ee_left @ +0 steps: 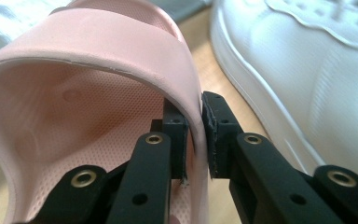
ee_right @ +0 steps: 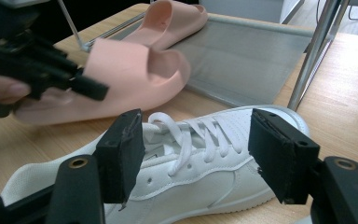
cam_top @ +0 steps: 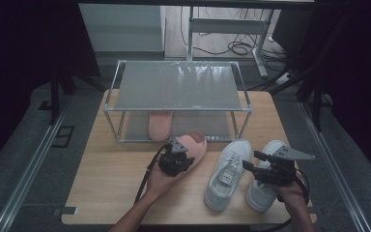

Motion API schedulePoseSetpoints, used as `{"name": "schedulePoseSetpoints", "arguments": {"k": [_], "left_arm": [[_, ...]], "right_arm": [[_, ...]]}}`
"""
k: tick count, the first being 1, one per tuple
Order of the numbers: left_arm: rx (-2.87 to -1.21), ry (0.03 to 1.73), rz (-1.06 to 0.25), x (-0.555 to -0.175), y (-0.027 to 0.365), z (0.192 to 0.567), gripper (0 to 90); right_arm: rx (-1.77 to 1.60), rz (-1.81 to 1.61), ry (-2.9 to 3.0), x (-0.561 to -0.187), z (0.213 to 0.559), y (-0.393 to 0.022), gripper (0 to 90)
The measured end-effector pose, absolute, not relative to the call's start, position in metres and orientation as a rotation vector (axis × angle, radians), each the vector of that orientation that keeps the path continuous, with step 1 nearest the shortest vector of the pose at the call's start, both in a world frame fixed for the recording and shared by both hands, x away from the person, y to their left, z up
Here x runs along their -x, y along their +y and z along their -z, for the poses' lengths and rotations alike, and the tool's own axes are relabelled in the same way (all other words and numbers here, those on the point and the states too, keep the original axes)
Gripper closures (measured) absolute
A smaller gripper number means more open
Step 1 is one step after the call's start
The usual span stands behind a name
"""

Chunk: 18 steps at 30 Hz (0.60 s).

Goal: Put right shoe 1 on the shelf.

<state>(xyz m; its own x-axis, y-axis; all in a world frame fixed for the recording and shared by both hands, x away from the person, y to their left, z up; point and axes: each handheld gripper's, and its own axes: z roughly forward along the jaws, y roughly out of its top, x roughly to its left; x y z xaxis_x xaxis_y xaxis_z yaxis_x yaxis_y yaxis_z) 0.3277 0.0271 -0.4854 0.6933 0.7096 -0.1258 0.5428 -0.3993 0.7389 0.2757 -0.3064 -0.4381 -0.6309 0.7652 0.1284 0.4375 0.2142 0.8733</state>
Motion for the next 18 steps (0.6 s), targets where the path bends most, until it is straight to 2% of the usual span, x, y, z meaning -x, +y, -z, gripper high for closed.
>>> {"name": "schedulePoseSetpoints", "arguments": {"k": [11,18], "left_arm": [[-2.091,1.024,-0.345,-0.379,-0.004,0.484,80.1],[-2.059,1.102,-0.368,-0.395,-0.008,0.493,79.7]], "right_arm": [[-1.125,-1.389,2.159,-0.275,0.437,-0.309,35.5],[-1.126,-1.390,2.155,-0.275,0.437,-0.311,35.5]]}}
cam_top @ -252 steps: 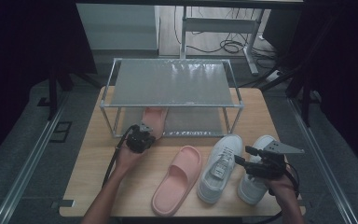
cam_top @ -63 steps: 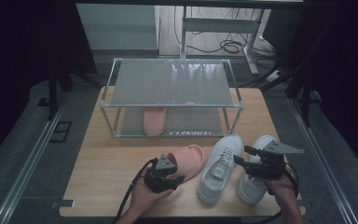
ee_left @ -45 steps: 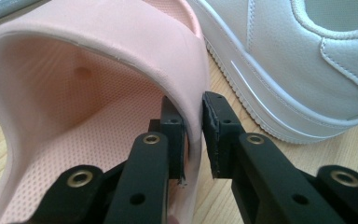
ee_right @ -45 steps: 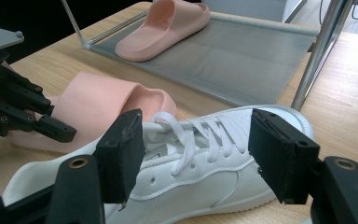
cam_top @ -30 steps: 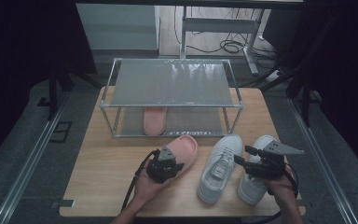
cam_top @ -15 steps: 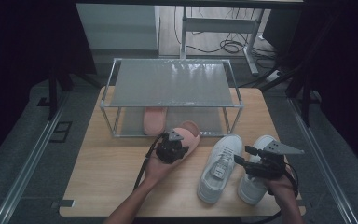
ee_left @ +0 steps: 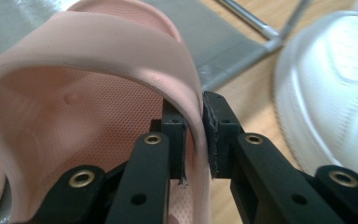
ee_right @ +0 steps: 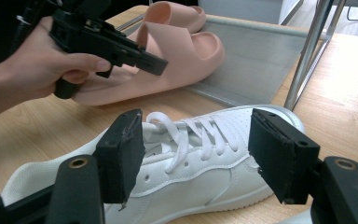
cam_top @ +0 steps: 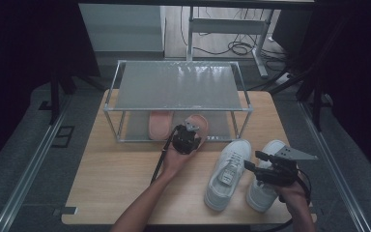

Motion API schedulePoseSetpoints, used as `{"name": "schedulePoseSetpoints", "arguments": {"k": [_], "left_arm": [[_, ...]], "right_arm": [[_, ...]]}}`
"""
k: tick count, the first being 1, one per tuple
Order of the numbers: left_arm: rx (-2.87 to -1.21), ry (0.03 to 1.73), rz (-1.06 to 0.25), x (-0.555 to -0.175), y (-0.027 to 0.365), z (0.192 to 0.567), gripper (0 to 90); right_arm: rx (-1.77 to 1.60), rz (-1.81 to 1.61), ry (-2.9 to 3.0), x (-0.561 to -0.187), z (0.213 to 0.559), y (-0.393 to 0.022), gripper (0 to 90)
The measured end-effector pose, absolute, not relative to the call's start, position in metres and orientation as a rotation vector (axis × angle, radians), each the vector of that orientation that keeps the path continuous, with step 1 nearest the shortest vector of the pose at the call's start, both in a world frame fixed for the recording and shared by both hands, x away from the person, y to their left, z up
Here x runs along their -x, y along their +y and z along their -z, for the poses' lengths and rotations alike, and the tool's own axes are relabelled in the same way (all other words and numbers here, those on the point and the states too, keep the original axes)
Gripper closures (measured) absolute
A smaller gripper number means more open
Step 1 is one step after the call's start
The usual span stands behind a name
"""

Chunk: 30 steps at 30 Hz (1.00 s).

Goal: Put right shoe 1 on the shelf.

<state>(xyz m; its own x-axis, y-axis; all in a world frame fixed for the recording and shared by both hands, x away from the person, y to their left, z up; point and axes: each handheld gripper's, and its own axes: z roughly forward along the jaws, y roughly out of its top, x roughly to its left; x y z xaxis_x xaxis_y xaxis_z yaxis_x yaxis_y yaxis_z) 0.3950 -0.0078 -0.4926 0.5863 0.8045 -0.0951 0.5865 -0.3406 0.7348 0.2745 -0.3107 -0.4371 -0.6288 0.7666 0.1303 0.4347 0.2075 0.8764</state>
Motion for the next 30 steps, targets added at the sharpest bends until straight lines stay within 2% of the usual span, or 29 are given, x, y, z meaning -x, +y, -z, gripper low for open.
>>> {"name": "schedulePoseSetpoints", "arguments": {"k": [10,13,14,15,19,26,30], "left_arm": [[-2.014,1.164,-0.410,-0.407,-0.006,0.501,77.3],[-2.036,1.166,-0.423,-0.405,-0.007,0.501,64.5],[-2.041,1.167,-0.420,-0.404,-0.006,0.500,64.5],[-2.054,1.163,-0.418,-0.400,-0.005,0.498,57.9],[-2.080,1.136,-0.411,-0.390,0.000,0.491,50.2],[-2.104,1.109,-0.364,-0.372,0.017,0.486,47.2],[-2.093,1.094,-0.359,-0.363,0.026,0.485,51.1]], "right_arm": [[-1.121,-1.385,2.164,-0.275,0.438,-0.309,35.4],[-1.120,-1.387,2.166,-0.274,0.437,-0.308,35.4],[-1.120,-1.387,2.166,-0.274,0.437,-0.308,35.4],[-1.118,-1.387,2.164,-0.274,0.437,-0.309,35.4],[-1.121,-1.387,2.159,-0.274,0.437,-0.310,35.5],[-1.117,-1.385,2.165,-0.274,0.437,-0.308,35.4],[-1.117,-1.384,2.166,-0.274,0.437,-0.307,35.4]]}}
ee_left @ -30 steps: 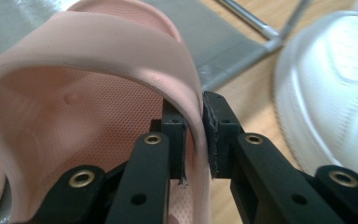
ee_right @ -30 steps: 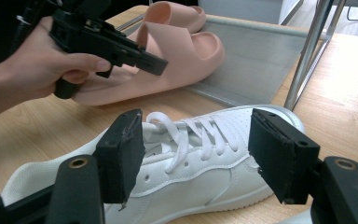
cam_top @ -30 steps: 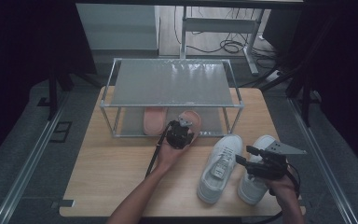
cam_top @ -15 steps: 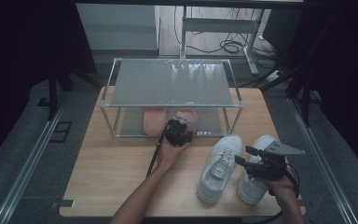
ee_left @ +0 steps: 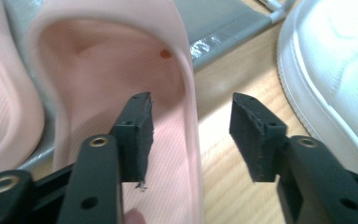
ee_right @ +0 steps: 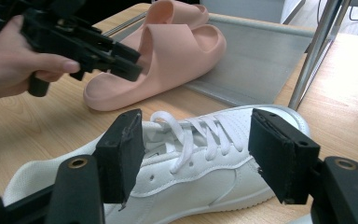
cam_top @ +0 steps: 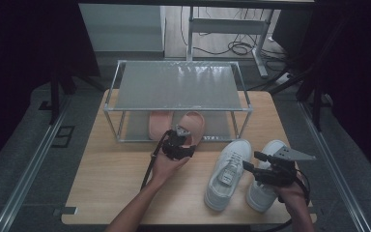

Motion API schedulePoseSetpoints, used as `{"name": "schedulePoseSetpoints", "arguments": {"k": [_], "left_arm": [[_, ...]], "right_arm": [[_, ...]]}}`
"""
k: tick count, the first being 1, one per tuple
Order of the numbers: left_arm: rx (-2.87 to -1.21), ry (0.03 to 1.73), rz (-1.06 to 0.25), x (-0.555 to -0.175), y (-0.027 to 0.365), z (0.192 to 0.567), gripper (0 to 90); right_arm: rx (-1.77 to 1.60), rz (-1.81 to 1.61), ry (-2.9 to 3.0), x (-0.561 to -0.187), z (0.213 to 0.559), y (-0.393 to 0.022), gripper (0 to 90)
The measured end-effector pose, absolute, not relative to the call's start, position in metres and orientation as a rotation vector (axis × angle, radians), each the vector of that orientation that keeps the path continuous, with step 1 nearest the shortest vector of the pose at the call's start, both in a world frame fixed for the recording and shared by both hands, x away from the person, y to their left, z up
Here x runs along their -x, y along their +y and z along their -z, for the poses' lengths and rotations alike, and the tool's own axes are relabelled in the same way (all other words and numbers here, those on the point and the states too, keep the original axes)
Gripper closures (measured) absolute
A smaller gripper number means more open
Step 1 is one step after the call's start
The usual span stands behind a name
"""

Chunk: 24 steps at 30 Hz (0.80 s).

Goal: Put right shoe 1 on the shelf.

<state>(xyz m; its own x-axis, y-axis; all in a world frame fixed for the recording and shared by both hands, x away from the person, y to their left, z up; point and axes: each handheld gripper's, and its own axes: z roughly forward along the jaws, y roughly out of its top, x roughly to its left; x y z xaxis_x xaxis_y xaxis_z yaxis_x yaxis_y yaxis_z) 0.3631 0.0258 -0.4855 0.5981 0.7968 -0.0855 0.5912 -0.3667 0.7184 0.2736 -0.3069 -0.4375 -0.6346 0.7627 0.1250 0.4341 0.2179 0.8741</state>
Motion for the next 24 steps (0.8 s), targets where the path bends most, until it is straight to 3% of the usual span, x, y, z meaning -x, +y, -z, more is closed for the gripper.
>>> {"name": "schedulePoseSetpoints", "arguments": {"k": [6,10,24], "left_arm": [[-2.077,1.038,-0.332,-0.343,0.048,0.481,77.5],[-2.082,1.009,-0.327,-0.333,0.060,0.478,87.1],[-2.113,0.978,-0.308,-0.307,0.105,0.488,89.5]], "right_arm": [[-1.119,-1.382,2.163,-0.274,0.438,-0.307,35.5],[-1.119,-1.377,2.171,-0.274,0.438,-0.306,35.4],[-1.122,-1.373,2.173,-0.274,0.440,-0.305,35.4]]}}
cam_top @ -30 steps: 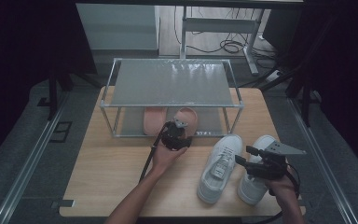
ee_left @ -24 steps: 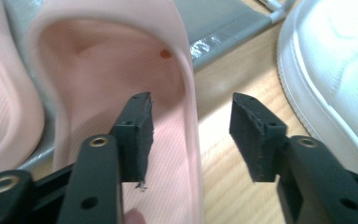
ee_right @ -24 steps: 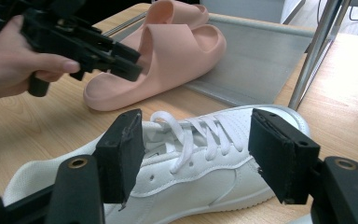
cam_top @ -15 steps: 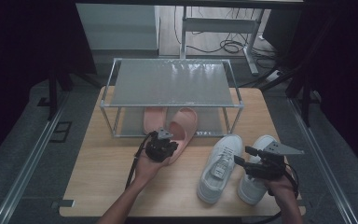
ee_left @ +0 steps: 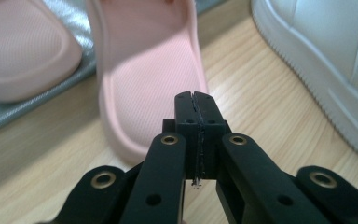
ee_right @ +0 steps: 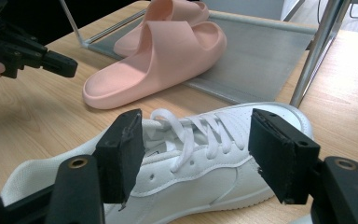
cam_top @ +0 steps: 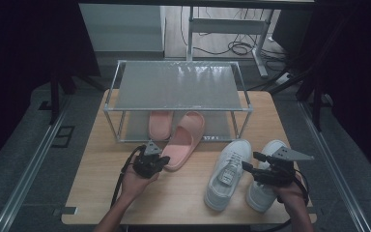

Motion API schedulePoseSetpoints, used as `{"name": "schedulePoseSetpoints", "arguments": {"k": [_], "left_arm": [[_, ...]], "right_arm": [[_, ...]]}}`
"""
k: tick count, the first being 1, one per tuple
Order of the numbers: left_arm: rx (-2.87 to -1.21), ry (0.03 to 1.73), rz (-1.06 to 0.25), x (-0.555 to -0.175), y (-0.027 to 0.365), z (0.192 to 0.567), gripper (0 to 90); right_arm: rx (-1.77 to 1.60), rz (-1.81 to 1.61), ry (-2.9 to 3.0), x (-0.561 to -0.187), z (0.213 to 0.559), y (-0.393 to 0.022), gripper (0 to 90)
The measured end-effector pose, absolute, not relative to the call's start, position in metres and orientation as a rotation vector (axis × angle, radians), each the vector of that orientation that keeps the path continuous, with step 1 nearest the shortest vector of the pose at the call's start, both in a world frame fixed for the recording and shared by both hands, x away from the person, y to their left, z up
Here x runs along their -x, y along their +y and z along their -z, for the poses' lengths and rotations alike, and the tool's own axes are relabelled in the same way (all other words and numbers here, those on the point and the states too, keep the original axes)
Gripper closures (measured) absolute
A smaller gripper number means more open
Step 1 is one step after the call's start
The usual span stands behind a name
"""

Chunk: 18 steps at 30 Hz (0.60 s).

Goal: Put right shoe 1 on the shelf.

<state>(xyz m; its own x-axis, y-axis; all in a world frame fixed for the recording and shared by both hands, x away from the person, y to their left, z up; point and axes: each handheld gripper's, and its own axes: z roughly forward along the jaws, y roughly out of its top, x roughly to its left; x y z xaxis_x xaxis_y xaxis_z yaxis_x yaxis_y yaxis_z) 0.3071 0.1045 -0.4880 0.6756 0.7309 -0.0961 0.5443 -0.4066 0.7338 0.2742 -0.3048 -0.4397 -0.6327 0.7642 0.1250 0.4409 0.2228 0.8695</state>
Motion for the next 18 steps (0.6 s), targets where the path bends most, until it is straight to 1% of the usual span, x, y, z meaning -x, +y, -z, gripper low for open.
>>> {"name": "schedulePoseSetpoints", "arguments": {"k": [8,18], "left_arm": [[-2.171,0.970,-0.269,-0.304,0.114,0.502,89.6],[-2.261,0.934,-0.255,-0.308,0.106,0.516,89.6]], "right_arm": [[-1.126,-1.367,2.181,-0.275,0.441,-0.303,35.4],[-1.128,-1.366,2.179,-0.275,0.442,-0.303,35.5]]}}
